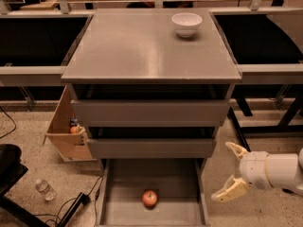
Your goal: Pick apple from bottom drawer and place on counter
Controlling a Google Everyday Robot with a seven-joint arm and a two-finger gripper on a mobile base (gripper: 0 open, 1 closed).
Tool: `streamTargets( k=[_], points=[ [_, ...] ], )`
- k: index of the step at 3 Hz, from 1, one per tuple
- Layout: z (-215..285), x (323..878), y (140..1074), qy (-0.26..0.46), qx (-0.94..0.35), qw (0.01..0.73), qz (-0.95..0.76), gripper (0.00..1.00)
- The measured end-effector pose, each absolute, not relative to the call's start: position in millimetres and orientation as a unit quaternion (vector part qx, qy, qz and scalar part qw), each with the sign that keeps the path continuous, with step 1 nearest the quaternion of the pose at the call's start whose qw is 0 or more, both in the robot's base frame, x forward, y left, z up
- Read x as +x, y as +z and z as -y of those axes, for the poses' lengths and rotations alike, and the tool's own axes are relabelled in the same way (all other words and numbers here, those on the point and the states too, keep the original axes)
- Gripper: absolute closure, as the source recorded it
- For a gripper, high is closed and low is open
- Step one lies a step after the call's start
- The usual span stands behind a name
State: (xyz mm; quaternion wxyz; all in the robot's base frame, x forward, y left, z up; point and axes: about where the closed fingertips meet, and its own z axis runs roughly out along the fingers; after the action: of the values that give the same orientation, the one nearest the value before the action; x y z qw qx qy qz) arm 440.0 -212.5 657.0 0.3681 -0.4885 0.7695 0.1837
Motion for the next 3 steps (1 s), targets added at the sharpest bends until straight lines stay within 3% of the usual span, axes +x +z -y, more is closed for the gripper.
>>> streamTargets(
  k=[1, 3],
  points=[
    [215.0, 472.2, 616.4, 0.184, -0.46, 0.41, -0.766, 0.0],
    [206.8, 491.2, 581.4, 0.193, -0.456, 0.402, -0.77, 0.0]
  ],
)
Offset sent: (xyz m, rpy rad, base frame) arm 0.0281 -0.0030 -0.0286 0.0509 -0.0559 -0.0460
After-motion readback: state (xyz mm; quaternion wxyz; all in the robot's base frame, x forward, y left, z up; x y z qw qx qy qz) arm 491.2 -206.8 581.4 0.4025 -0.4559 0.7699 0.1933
